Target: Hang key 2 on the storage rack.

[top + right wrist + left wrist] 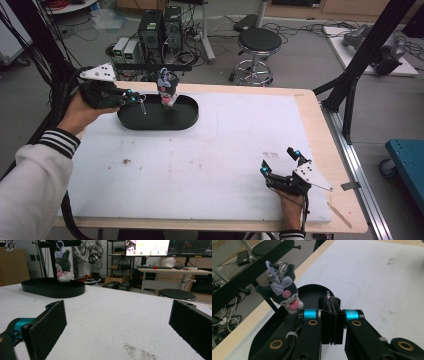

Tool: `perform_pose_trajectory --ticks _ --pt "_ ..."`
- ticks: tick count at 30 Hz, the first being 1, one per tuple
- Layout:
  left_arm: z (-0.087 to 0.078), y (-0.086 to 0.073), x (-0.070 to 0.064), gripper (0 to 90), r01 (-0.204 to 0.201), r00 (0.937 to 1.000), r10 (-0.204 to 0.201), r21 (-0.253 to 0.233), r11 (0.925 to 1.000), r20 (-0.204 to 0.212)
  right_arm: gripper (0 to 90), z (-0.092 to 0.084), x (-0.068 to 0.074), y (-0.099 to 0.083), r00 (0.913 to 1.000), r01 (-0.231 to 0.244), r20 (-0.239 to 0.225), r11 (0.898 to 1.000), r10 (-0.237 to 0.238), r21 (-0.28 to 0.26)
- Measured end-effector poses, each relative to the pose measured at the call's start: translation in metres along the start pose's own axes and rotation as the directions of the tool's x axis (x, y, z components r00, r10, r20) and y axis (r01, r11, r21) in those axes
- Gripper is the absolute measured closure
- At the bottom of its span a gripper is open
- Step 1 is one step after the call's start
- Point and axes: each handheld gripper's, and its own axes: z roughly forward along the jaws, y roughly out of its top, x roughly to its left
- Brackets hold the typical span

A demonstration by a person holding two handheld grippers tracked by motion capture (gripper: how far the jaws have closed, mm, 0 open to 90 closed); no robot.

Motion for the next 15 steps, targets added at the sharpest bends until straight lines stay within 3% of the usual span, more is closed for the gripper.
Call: perform_pose_trajectory --ticks 15 --pt "0.0 0.031 0.042 88.3 0.011 0.9999 -0.011 0.027 0.9996 -0.009 0.5 0.0 0.0 0.0 1.0 -0.002 0.0 1.0 0.002 0.003"
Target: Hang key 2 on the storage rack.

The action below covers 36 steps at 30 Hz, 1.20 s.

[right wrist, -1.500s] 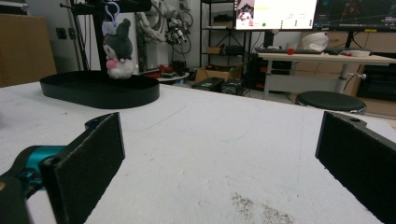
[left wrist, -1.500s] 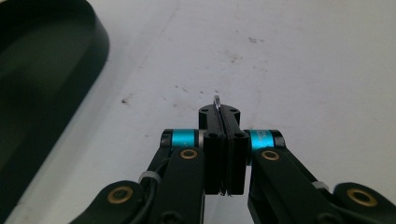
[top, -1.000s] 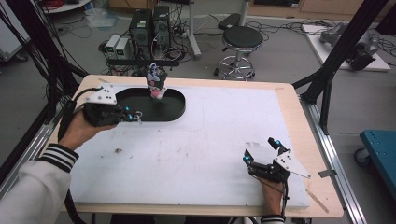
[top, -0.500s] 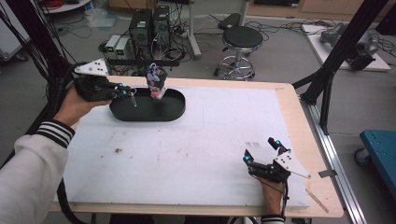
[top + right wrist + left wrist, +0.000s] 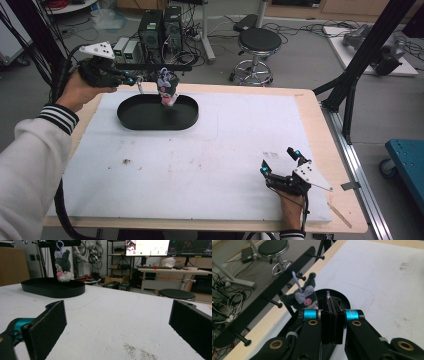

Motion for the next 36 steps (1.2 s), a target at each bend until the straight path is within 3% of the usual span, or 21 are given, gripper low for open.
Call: perform_pose_trajectory --ticks 9,16,23,36 --pt "0.005 0.028 0.015 88.3 -0.043 0.999 0.044 0.055 0.9975 -0.008 0.5 0.0 0.0 0.0 1.0 0.005 -0.002 1.0 -0.005 0.003" --pt "0.005 0.043 0.028 88.3 -0.046 0.9989 0.046 0.078 0.9959 0.003 0.5 0.0 0.001 0.0 1.0 -0.003 -0.001 1.0 0.003 0.002" --pt "0.016 0.041 0.038 88.3 -0.033 0.9993 0.03 0.114 0.993 0.023 0.5 0.0 0.001 0.0 1.0 -0.002 0.0 1.0 0.002 -0.001" --pt "0.031 0.021 0.05 88.3 -0.002 0.9997 -0.002 0.16 0.9871 0.024 0.5 0.0 0.001 0.0 1.0 -0.002 -0.001 1.0 0.002 0.0"
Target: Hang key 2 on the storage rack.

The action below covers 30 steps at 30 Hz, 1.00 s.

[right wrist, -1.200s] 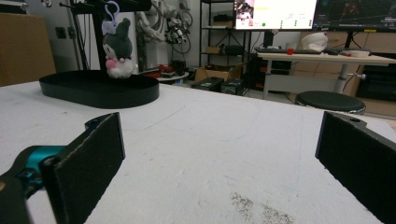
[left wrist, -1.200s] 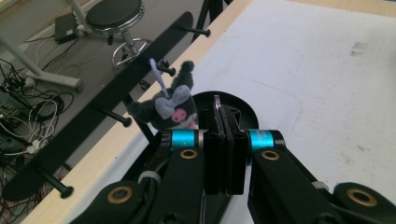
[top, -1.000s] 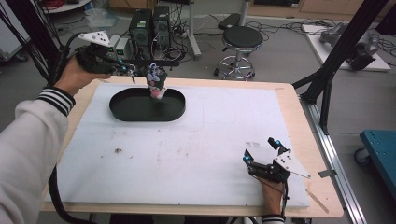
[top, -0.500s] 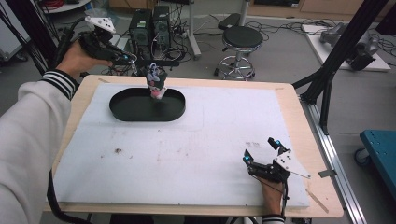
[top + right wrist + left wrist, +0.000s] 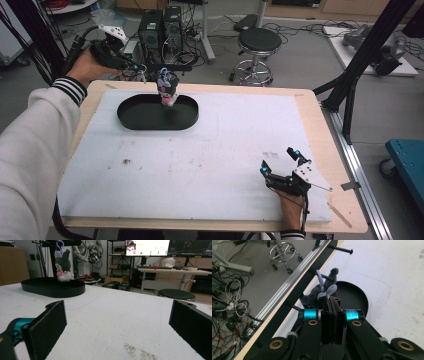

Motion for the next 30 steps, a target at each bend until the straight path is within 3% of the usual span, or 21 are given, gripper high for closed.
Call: perform_pose_trajectory --ticks 11,30 --pt "0.009 -0.005 0.002 88.3 0.011 0.9999 -0.01 0.038 0.9992 -0.004 0.5 0.0 0.0 0.0 1.0 0.004 0.001 1.0 -0.004 0.002" --pt "0.017 -0.012 0.008 88.3 0.03 0.9995 -0.03 0.051 0.9983 -0.007 0.6 0.0 0.0 0.0 1.0 -0.001 0.001 1.0 0.001 0.002"
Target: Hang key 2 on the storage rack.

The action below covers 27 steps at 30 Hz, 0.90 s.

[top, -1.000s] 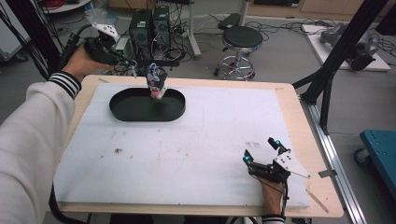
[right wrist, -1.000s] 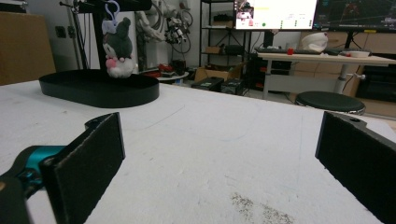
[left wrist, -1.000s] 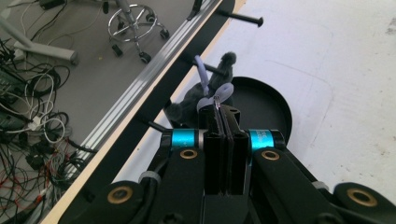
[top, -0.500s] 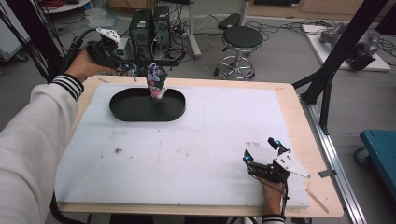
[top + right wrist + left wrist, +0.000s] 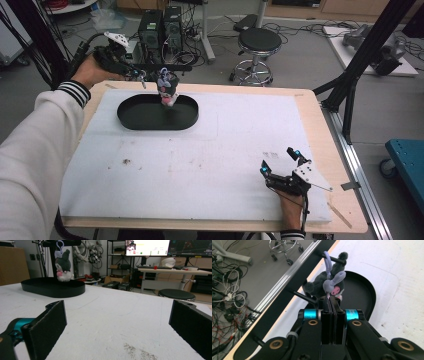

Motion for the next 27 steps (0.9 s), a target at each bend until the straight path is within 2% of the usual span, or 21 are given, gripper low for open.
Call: perform_pose_trajectory --ticks 9,16,27 --pt "0.004 0.0 0.006 88.3 0.004 0.9999 -0.004 0.02 0.9998 -0.011 0.5 0.0 0.0 0.0 1.0 0.0 -0.001 1.0 0.0 0.0" --pt "0.007 0.0 0.009 88.2 0.013 0.9998 -0.013 0.012 0.9998 -0.018 0.5 0.0 0.0 0.0 1.0 0.001 -0.001 1.0 -0.001 -0.002" --pt "0.009 0.0 0.015 88.2 0.031 0.998 -0.031 0.014 0.9994 -0.056 0.5 0.0 0.0 0.0 1.0 0.006 -0.001 1.0 -0.006 0.0"
